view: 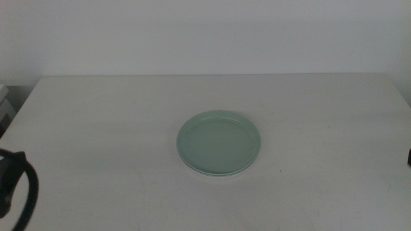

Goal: Stack the three bowls on top of each other.

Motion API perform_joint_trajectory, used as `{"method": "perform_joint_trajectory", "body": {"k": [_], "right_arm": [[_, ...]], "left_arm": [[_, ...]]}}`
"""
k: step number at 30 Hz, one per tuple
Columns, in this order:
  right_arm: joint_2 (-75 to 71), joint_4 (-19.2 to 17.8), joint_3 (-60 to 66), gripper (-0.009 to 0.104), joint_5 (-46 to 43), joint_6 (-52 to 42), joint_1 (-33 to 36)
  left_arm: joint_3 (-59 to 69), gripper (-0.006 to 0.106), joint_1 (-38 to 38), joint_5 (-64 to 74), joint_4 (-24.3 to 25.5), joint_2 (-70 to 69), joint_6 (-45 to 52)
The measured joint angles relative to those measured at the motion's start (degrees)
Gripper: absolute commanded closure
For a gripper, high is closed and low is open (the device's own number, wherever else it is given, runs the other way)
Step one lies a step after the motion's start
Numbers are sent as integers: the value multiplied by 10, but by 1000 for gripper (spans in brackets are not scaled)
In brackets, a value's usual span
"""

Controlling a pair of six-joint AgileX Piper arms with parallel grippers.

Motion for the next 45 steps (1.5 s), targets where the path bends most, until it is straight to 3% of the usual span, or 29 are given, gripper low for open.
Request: {"method": "perform_joint_trajectory", "body": {"k": [20,26,35,45], "right_arm": [[-51,-10,57,40,-13,0,0],[-127,-37,159,40,-78,0,-3],[-285,-43,305,40,-81,0,-65],[-293,-52,314,40,-79,0,-74]], "left_arm": [[47,-5,0,-6,0,-42,0],[148,-5,0,-18,-11,-127,0],[259,-5,0,-22,-15,-255,0],[285,-5,0,-64,-13,-257,0]]}}
